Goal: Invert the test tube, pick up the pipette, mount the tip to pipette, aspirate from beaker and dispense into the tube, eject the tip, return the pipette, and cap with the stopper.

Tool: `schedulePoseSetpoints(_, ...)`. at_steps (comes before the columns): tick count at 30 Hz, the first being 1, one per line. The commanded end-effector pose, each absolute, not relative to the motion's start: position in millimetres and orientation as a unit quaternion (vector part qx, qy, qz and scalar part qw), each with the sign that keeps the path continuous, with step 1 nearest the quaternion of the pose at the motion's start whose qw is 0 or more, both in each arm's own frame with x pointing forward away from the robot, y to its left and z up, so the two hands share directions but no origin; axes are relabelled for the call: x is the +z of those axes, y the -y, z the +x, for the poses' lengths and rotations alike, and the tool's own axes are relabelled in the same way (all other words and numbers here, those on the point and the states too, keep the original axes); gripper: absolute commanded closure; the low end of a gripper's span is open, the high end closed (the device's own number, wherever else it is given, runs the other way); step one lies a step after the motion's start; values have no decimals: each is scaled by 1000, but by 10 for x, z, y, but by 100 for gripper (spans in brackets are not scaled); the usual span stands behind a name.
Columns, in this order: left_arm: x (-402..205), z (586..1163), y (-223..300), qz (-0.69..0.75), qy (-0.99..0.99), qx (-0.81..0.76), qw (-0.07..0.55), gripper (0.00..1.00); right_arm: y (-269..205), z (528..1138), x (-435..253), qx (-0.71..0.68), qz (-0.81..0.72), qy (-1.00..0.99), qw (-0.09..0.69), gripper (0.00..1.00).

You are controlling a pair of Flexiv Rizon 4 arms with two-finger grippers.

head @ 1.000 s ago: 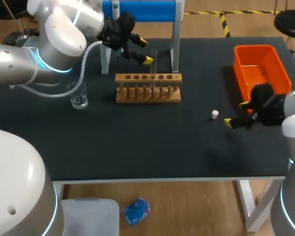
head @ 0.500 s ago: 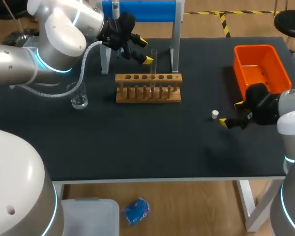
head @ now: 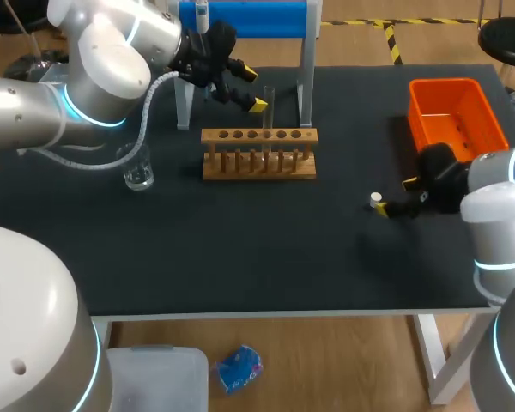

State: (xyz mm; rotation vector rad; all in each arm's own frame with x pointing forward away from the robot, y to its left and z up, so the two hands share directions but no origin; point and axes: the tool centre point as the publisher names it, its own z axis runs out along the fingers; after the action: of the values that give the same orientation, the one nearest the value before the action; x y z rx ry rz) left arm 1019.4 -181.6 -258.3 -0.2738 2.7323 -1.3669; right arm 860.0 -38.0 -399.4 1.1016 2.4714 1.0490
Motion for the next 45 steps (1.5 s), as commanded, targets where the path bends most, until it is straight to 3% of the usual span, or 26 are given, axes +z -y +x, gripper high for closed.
schedulePoseSetpoints(1,-2575,10206,1813,-89,-891,-444,35,0,283,8694,-4104,352,380,-846,123,10)
schedulePoseSetpoints(10,-2575,10206,1813,-89,-891,-444,35,0,226,8792,-4207,341,381,-851,122,23)
schedulePoseSetpoints(13,-2575,10206,1813,-89,-891,-444,35,0,217,8821,-4222,340,380,-852,121,30)
schedulePoseSetpoints(14,-2575,10206,1813,-89,-891,-444,35,0,213,8829,-4227,339,380,-852,121,37)
schedulePoseSetpoints(18,-2575,10206,1813,-89,-891,-444,35,0,195,8866,-4244,337,378,-854,120,40)
schedulePoseSetpoints(21,-2575,10206,1813,-89,-891,-444,35,0,175,8887,-4258,335,377,-855,119,48)
schedulePoseSetpoints(45,-2575,10206,1813,-89,-891,-444,35,0,115,8942,-4290,327,375,-860,114,54)
